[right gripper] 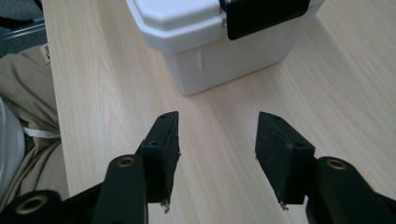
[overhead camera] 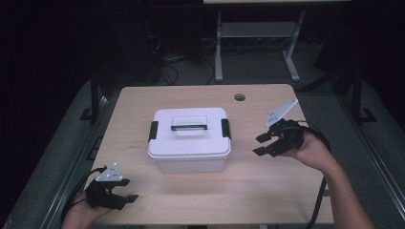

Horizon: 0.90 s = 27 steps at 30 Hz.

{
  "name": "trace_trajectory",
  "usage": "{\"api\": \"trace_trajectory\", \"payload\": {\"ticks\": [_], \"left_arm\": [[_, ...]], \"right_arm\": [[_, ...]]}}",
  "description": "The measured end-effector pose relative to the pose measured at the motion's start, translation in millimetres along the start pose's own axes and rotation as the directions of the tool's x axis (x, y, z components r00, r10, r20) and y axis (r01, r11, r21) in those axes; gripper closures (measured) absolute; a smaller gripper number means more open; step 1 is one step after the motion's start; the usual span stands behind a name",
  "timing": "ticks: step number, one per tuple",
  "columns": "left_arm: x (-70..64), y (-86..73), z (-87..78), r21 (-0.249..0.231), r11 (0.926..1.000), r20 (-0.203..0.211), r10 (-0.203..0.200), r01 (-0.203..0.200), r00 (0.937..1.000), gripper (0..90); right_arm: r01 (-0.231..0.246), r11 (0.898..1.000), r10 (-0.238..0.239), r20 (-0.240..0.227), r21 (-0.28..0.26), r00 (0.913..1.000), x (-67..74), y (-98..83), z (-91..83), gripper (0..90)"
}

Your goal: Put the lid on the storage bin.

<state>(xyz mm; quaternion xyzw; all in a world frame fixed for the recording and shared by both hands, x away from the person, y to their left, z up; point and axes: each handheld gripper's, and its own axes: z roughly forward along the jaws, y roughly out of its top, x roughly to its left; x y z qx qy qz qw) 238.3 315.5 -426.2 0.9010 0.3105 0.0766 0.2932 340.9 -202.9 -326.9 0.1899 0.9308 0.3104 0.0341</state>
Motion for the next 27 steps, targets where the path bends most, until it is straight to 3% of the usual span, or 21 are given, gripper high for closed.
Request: {"api": "trace_trajectory", "payload": {"ticks": [27], "left_arm": [[0.4,0.5,-0.1,-0.004,1.0,0.004,0.0,0.0,1.0,32.8]], "right_arm": [[-0.044,0.999,0.044,-0.009,0.003,0.999,3.9,-31.2,8.7,47.5]]}}
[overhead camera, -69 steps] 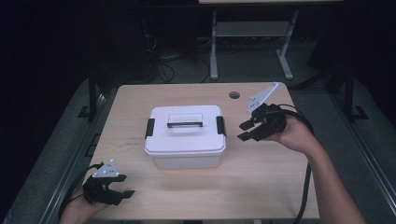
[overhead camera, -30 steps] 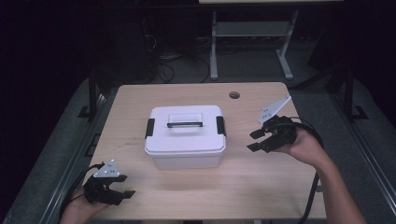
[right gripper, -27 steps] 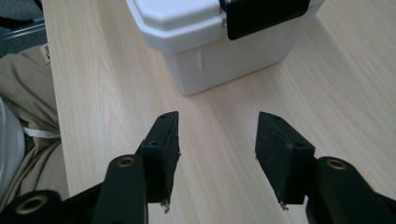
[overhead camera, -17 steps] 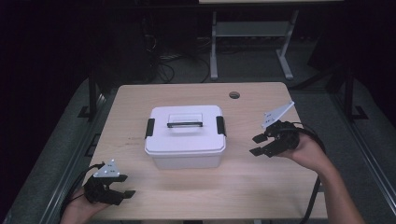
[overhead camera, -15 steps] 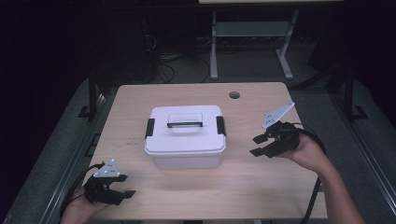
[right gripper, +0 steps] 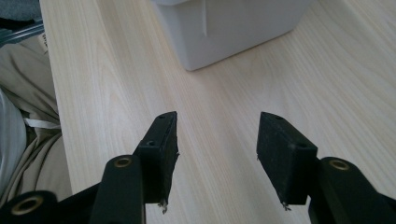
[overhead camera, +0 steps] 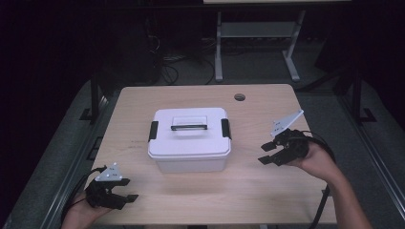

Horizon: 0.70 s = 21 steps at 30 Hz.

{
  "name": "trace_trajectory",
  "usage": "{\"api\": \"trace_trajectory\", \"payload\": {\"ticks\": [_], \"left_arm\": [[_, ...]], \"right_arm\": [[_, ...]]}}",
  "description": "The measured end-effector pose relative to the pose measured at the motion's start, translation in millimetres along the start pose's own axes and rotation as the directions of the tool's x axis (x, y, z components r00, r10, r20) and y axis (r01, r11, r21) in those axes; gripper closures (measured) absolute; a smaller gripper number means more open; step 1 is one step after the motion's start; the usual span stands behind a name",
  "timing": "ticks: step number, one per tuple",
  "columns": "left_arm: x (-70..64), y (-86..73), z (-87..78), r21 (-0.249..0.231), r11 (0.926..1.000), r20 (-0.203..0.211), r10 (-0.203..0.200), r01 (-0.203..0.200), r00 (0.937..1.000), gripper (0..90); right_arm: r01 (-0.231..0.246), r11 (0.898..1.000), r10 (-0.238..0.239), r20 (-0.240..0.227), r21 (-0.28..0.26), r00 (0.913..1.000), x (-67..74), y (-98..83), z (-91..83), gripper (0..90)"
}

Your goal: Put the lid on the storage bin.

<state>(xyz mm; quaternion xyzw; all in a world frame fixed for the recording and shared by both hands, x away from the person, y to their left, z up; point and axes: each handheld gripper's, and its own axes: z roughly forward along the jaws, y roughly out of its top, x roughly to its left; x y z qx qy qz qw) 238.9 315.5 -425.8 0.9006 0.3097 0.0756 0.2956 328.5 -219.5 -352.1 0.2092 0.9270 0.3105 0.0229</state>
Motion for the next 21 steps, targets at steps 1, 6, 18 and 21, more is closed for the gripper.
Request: {"api": "trace_trajectory", "payload": {"ticks": [1,6,18,21], "left_arm": [[-0.1,0.1,0.2,-0.001,1.0,0.0,0.0,0.0,1.0,32.7],[-0.4,0.6,0.6,-0.002,1.0,0.0,0.0,0.0,1.0,32.7],[-1.2,1.2,2.5,0.004,1.0,0.003,0.002,-0.002,1.0,32.7],[-0.9,1.2,3.1,0.009,1.0,0.004,0.003,-0.003,1.0,32.7]], "right_arm": [[-0.004,1.0,0.004,0.0,0.0,1.0,0.1,-1.2,0.3,47.4],[-0.012,1.0,0.012,-0.003,0.001,0.9999,0.2,-8.1,2.8,47.5],[-0.027,1.0,0.027,-0.014,0.004,0.9995,1.2,-20.6,9.6,47.4],[-0.04,0.999,0.04,-0.015,0.005,0.9991,2.0,-24.0,10.2,47.3]]}}
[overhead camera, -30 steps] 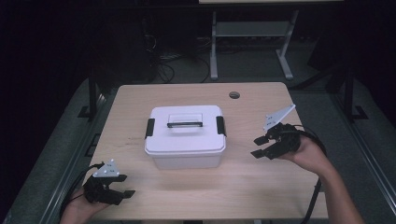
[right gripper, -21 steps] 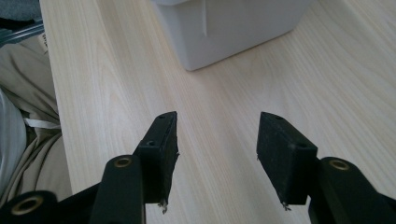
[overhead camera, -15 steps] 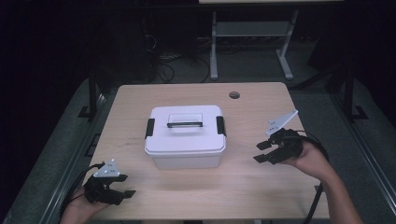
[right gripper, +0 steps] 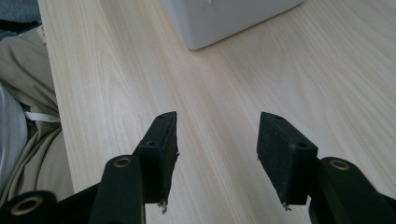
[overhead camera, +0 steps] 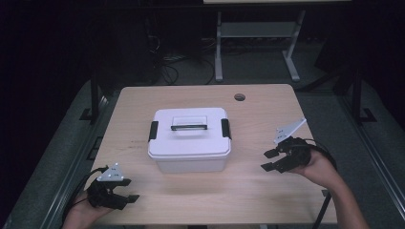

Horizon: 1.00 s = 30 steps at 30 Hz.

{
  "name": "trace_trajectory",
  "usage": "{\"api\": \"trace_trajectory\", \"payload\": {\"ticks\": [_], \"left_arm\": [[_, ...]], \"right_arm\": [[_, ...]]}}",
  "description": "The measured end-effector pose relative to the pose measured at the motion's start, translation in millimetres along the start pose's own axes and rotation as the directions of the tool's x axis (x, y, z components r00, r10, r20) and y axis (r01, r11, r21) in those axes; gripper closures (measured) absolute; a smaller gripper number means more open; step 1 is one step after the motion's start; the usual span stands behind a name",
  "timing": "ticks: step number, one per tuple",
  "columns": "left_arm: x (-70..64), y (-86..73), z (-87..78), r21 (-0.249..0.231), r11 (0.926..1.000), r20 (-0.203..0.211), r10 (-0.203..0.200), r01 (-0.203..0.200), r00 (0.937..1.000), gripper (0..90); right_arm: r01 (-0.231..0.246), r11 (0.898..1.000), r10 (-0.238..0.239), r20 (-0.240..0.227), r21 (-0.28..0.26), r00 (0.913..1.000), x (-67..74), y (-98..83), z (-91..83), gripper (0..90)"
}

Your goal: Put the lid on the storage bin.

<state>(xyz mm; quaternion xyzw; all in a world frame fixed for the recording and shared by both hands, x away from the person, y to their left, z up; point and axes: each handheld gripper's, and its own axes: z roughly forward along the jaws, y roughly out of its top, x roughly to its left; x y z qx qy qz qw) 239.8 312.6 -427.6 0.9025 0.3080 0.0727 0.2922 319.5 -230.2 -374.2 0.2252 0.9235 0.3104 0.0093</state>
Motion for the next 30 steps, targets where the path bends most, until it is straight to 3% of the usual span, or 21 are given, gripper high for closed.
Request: {"api": "trace_trajectory", "payload": {"ticks": [30], "left_arm": [[-0.1,0.6,-0.2,-0.002,1.0,-0.001,0.001,-0.001,1.0,32.5]], "right_arm": [[-0.041,0.999,0.041,-0.01,-0.012,0.9991,2.5,-28.5,7.2,47.3]]}}
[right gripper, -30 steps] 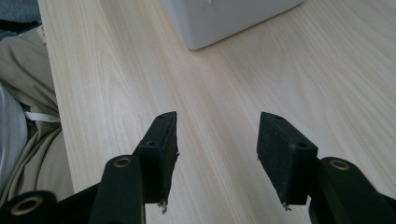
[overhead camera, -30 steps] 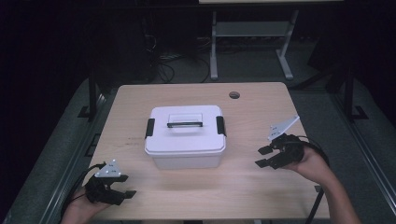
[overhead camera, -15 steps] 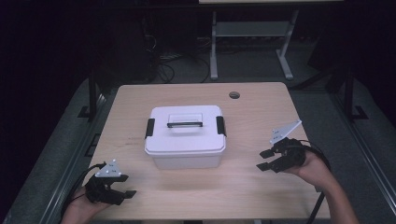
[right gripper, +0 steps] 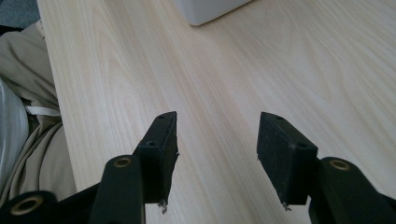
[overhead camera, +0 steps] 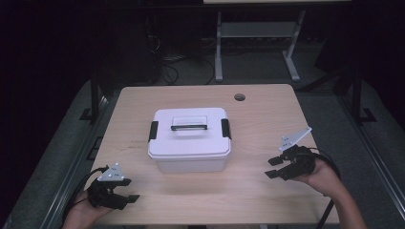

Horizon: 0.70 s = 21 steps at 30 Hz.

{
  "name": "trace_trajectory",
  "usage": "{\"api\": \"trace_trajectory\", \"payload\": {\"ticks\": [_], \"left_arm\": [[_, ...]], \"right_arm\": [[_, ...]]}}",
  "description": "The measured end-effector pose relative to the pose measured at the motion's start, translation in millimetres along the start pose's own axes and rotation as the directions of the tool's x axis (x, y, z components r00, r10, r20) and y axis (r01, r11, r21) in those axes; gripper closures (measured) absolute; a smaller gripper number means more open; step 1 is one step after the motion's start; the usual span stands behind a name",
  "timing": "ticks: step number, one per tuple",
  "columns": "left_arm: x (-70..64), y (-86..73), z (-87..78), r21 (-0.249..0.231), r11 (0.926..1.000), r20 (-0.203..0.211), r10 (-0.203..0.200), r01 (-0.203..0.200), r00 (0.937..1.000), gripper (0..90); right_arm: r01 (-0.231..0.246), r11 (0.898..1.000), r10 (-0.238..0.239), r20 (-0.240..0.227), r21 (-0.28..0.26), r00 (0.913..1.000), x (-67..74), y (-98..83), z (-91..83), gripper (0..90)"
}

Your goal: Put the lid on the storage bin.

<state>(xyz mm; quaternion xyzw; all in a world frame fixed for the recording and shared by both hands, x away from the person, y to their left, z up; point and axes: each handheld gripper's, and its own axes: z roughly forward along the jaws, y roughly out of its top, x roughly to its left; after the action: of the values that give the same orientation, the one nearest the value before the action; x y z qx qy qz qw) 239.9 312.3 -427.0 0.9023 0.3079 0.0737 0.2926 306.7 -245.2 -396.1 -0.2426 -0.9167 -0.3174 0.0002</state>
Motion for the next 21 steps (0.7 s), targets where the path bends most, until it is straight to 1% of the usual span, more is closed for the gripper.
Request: {"api": "trace_trajectory", "payload": {"ticks": [4,11,14,15,16,21], "left_arm": [[0.1,0.4,-0.2,-0.002,1.0,0.0,-0.002,0.002,1.0,32.5],[0.7,0.2,-0.4,-0.001,1.0,-0.002,-0.005,0.005,1.0,31.6],[0.7,0.1,-0.5,-0.001,1.0,-0.004,-0.004,0.004,1.0,31.6],[0.6,0.0,-0.2,0.0,1.0,-0.005,-0.004,0.004,1.0,31.6],[0.6,-0.1,-0.1,0.001,1.0,-0.005,-0.004,0.004,1.0,31.6],[0.6,-0.1,-0.1,-0.001,1.0,-0.005,-0.005,0.005,1.0,31.4]], "right_arm": [[-0.011,1.0,0.011,-0.002,0.0,0.9999,0.7,-5.1,0.3,47.3],[-0.014,1.0,0.014,-0.002,-0.008,0.9999,1.4,-13.9,1.4,47.4],[-0.027,1.0,0.027,-0.007,-0.005,0.9996,2.1,-17.8,3.5,47.3],[-0.019,1.0,0.019,-0.007,-0.004,0.9998,1.8,-18.9,4.2,47.3],[-0.026,1.0,0.026,-0.008,-0.003,0.9996,2.5,-19.9,4.7,47.2],[-0.025,1.0,0.025,-0.012,-0.003,0.9996,3.2,-23.9,6.8,46.9]]}}
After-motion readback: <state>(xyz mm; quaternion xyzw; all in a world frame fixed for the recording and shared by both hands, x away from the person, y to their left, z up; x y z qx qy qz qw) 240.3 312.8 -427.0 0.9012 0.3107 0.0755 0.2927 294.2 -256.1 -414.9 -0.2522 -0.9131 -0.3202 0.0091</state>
